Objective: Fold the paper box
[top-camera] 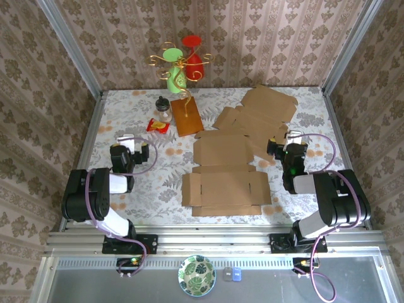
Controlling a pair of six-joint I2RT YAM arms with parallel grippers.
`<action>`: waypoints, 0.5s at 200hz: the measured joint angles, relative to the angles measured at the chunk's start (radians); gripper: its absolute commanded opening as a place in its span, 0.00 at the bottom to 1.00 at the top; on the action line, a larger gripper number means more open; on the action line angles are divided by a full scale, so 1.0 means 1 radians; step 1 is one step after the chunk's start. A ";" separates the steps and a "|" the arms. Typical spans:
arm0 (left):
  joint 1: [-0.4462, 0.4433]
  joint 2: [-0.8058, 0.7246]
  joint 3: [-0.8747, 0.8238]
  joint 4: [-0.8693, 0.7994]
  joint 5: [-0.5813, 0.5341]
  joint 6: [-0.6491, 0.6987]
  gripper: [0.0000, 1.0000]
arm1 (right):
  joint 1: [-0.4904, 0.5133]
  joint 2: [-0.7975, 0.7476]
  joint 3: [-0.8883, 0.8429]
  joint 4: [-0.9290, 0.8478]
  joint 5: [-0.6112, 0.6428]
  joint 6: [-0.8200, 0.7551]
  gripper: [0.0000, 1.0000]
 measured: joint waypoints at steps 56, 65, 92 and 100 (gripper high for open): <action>-0.322 -0.319 0.097 -0.203 -0.329 0.129 1.00 | 0.072 -0.467 0.166 -0.443 0.129 0.013 1.00; -0.361 -0.335 0.201 -0.333 -0.381 0.106 1.00 | 0.072 -0.499 0.285 -0.563 0.145 0.056 1.00; -0.333 -0.341 0.590 -0.789 -0.339 -0.214 0.99 | 0.051 -0.510 0.726 -1.011 0.148 0.368 1.00; -0.275 -0.353 0.632 -0.843 -0.262 -0.332 0.97 | 0.024 -0.520 0.780 -1.080 0.109 0.445 0.99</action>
